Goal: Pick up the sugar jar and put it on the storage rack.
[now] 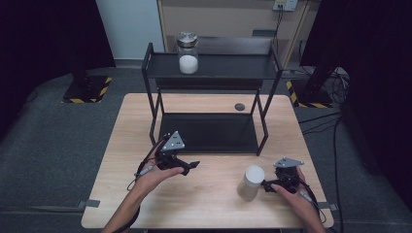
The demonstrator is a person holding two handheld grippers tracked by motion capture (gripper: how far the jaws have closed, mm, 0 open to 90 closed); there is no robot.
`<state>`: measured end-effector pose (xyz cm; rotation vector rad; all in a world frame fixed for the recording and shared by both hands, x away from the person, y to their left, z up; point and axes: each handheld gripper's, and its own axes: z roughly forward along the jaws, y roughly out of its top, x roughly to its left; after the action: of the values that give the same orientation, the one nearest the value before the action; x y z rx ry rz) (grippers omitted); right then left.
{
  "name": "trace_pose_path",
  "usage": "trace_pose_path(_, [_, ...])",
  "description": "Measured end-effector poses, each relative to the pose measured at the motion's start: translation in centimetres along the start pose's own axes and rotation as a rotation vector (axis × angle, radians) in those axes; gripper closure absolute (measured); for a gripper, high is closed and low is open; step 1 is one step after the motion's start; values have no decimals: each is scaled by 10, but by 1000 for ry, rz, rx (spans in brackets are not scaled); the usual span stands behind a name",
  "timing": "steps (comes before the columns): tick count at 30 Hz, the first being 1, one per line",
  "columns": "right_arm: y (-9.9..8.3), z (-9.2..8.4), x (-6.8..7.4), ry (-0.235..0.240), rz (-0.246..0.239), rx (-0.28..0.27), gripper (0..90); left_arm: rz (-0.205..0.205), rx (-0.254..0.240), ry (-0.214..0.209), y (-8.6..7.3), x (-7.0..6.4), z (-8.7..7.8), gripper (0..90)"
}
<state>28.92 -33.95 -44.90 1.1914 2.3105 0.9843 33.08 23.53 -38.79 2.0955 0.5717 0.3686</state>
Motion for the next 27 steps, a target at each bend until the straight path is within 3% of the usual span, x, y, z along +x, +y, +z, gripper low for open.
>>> trace_pose_path(8, [0,0,0,0,0,0,12,-29,4,-1,-23,-8,-6,30])
trace_pose_path(13, [0,0,0,0,0,0,12,-44,22,27,-37,-19,-14,30])
trace_pose_path(16, [0,0,0,0,0,0,12,-32,38,37,-43,-27,-20,31])
trace_pose_path(19, [0,0,0,0,0,0,12,-35,50,71,-52,-36,-28,29])
trace_pose_path(22, [0,0,0,0,0,0,13,-73,47,107,-64,-37,-35,30])
trace_pose_path(27, [0,-1,1,0,6,1,14,-128,82,152,-79,-32,-45,32])
